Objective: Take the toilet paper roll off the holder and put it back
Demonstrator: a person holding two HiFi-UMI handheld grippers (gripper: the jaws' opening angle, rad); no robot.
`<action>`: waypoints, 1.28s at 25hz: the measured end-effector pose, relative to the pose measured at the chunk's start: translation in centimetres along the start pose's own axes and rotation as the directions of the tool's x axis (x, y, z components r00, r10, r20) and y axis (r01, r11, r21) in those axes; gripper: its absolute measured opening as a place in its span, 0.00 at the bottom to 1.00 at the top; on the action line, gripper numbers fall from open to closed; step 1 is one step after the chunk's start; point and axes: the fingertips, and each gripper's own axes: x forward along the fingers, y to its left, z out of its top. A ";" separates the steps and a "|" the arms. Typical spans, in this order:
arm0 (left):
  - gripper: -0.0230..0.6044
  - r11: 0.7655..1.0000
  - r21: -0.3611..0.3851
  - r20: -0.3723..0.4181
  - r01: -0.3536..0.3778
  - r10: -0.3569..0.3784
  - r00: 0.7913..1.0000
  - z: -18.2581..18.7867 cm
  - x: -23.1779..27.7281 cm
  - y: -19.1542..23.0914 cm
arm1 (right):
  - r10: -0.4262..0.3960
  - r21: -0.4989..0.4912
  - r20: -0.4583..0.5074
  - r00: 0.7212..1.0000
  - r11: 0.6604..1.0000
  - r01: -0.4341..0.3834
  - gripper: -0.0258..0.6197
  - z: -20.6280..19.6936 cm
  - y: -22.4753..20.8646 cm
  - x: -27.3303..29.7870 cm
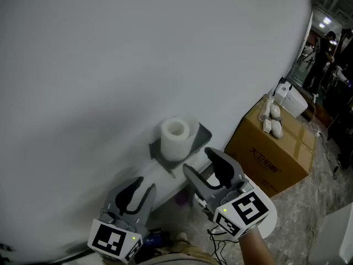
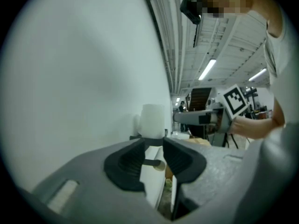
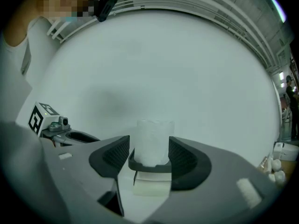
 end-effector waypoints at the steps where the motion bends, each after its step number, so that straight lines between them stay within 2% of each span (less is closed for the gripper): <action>1: 0.21 1.000 -0.001 0.000 -0.008 0.008 1.000 0.0 0.1 0.1 | 0.009 0.002 -0.001 1.000 1.000 -0.009 0.42 0.1 -0.2 0.5; 8: 0.21 0.998 0.003 -0.003 -0.057 0.057 0.998 0.2 0.2 0.7 | 0.070 -0.001 0.003 0.998 0.998 -0.070 0.44 1.1 -1.0 3.1; 14: 0.21 0.997 0.010 0.002 -0.073 0.073 0.997 0.5 0.5 0.8 | 0.153 0.086 0.027 0.988 0.984 -0.154 0.45 1.7 -0.7 4.7; 17: 0.21 0.997 -0.008 -0.014 -0.077 0.077 0.997 0.5 0.6 0.6 | 0.180 0.067 0.022 0.983 0.981 -0.181 0.45 1.7 -0.5 5.2; 20: 0.21 0.996 -0.034 -0.032 -0.086 0.085 0.996 0.3 0.7 0.6 | 0.185 0.053 0.020 0.982 0.981 -0.186 0.45 1.4 -0.5 5.5; 26: 0.21 0.996 -0.026 -0.030 -0.090 0.089 0.996 0.6 0.7 0.7 | 0.196 0.042 0.020 0.980 0.979 -0.197 0.42 1.7 -0.4 5.7; 32: 0.25 0.998 0.031 0.012 -0.061 0.061 0.998 1.2 1.0 0.6 | 0.184 0.027 0.033 0.982 0.982 -0.185 0.41 2.4 -0.3 5.4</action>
